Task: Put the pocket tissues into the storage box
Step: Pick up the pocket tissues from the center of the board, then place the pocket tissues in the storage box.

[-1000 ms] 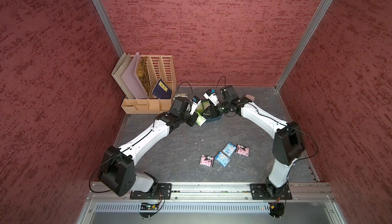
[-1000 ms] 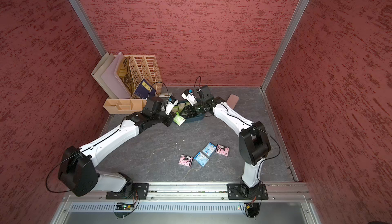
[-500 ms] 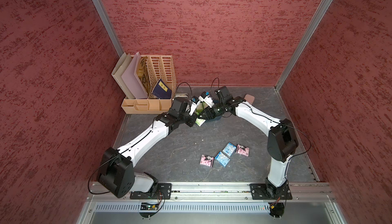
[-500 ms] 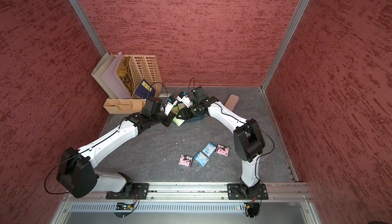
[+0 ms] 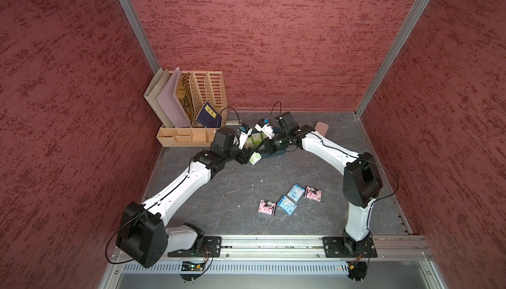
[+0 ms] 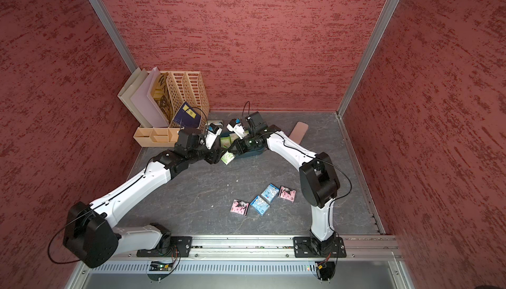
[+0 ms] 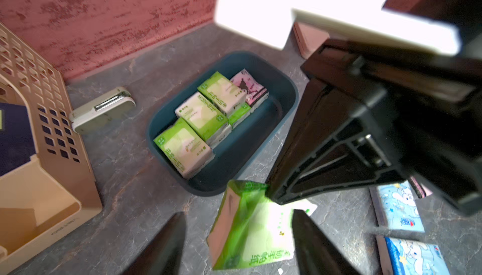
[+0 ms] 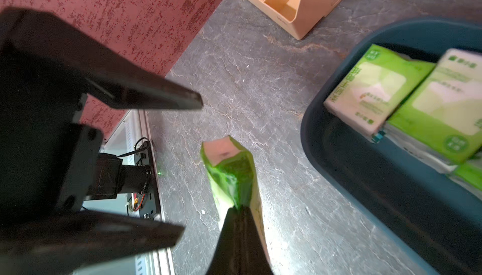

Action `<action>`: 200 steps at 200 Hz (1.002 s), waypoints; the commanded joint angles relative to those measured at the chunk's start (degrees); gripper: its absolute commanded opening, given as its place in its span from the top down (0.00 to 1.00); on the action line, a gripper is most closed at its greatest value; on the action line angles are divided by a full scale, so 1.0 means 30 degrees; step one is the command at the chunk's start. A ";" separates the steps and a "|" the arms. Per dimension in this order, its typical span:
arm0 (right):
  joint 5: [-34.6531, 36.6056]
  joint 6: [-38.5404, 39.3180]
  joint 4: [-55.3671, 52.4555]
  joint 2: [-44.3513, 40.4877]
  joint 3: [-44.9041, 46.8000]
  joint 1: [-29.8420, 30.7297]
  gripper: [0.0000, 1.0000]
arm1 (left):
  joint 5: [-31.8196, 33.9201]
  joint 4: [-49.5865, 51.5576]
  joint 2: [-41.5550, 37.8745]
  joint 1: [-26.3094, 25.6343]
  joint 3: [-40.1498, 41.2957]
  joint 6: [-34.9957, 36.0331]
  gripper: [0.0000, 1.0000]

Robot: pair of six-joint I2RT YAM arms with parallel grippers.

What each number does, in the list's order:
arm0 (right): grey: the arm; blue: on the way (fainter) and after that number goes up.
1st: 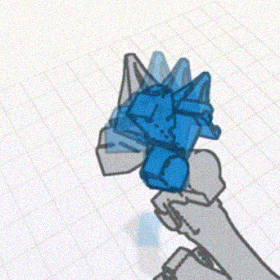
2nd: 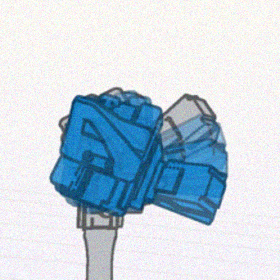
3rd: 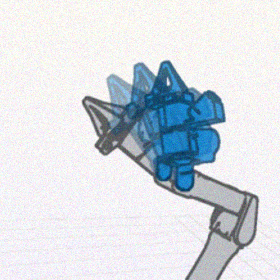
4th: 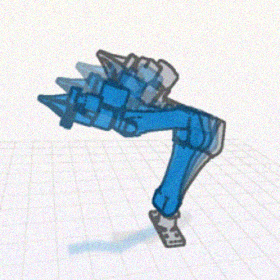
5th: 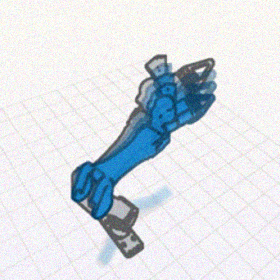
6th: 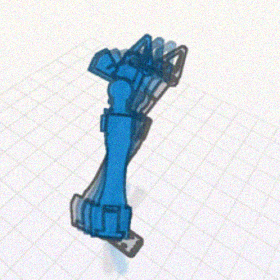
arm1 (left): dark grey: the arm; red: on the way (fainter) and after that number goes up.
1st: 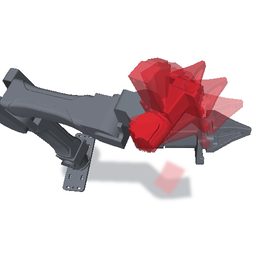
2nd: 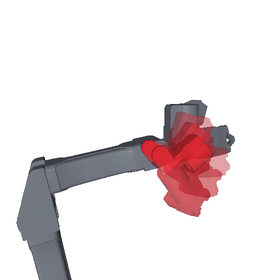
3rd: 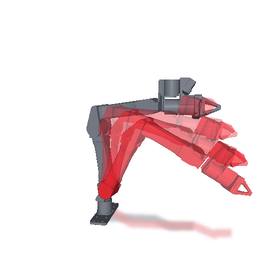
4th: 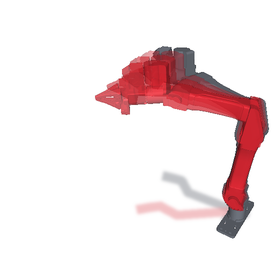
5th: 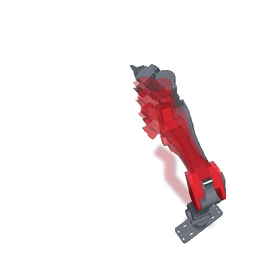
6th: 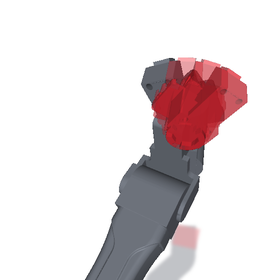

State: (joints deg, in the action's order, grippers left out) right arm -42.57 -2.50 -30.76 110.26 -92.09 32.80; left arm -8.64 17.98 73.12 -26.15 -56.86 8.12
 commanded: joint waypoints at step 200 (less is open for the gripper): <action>0.3731 -0.6595 0.0843 0.4934 -0.4310 -0.6096 1.00 | 0.0604 -0.1665 -0.0116 0.2008 0.0940 -0.2559 0.00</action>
State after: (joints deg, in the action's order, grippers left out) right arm -30.02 -20.86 -30.13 123.02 -102.48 14.52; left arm -6.09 13.23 72.12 -20.47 -53.19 0.86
